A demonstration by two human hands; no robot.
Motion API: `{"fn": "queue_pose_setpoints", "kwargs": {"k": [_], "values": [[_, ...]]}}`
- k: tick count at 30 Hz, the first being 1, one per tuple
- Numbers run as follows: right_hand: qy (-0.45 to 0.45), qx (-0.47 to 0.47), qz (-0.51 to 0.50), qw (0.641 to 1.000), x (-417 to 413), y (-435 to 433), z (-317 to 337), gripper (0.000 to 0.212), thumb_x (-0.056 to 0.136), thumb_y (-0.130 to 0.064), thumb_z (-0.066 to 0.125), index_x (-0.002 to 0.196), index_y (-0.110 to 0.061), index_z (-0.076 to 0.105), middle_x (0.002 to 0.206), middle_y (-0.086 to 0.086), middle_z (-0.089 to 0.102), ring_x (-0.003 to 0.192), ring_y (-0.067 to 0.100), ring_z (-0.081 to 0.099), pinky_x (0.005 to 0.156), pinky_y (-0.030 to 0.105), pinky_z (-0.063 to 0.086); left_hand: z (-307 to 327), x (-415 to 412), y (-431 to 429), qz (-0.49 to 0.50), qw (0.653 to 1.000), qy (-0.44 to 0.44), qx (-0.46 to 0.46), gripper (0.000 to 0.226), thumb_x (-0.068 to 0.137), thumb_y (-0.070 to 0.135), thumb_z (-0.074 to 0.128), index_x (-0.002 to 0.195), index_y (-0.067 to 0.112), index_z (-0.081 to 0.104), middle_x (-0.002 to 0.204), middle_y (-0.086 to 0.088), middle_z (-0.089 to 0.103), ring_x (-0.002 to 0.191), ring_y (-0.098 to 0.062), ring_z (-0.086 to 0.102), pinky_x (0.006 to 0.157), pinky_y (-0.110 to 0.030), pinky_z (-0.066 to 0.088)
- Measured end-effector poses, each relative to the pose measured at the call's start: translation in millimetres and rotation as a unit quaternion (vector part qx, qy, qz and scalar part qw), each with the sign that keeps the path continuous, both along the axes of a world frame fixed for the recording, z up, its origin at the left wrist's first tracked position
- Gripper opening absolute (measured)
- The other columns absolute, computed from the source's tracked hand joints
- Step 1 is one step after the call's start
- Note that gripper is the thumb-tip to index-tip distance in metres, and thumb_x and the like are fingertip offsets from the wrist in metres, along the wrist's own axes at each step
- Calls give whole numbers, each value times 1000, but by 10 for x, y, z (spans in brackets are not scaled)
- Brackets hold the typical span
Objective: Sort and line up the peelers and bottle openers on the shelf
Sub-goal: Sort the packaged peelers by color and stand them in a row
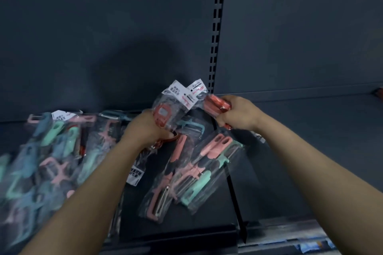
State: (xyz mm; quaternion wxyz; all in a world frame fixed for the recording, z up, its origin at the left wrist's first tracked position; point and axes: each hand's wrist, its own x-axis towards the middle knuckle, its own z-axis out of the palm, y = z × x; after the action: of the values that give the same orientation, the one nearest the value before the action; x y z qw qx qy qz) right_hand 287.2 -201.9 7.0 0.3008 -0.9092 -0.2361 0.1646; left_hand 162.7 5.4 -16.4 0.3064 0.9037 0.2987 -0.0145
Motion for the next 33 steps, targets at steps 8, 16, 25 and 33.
{"fn": "queue_pose_setpoints", "kwargs": {"k": [8, 16, 25, 33], "values": [[-14, -24, 64, 998, 4, 98, -42, 51, 64, -16, 71, 111, -20, 53, 84, -2, 61, 73, 15, 59, 60, 25, 45, -26, 148, -194, 29, 991, 68, 113, 69, 58, 42, 85, 106, 11, 47, 111, -9, 60, 101, -29, 57, 74, -30, 43], [-13, -26, 101, 994, -40, 114, -90, 70, 63, -19, 73, 126, -22, 43, 92, -1, 60, 74, 14, 59, 60, 27, 48, -7, -3, -59, 49, 997, 60, 15, 35, 55, 26, 85, 78, 13, 63, 78, -4, 64, 68, -18, 60, 58, -24, 44], [-24, 14, 149, 988, -161, 209, -60, 62, 65, -21, 73, 121, -18, 47, 95, 2, 61, 79, 19, 60, 66, 31, 52, 97, -244, -18, 118, 990, 64, -44, 29, 63, 19, 81, 77, 12, 56, 75, -2, 58, 63, -14, 54, 46, -21, 36], [-36, 26, 141, 989, -364, 311, -49, 69, 68, -21, 71, 130, -17, 41, 97, 1, 58, 81, 19, 58, 62, 28, 47, 95, -444, 141, 187, 975, -48, -110, 21, 67, 13, 79, 75, 6, 62, 65, -6, 64, 52, -17, 58, 46, -22, 40]]}}
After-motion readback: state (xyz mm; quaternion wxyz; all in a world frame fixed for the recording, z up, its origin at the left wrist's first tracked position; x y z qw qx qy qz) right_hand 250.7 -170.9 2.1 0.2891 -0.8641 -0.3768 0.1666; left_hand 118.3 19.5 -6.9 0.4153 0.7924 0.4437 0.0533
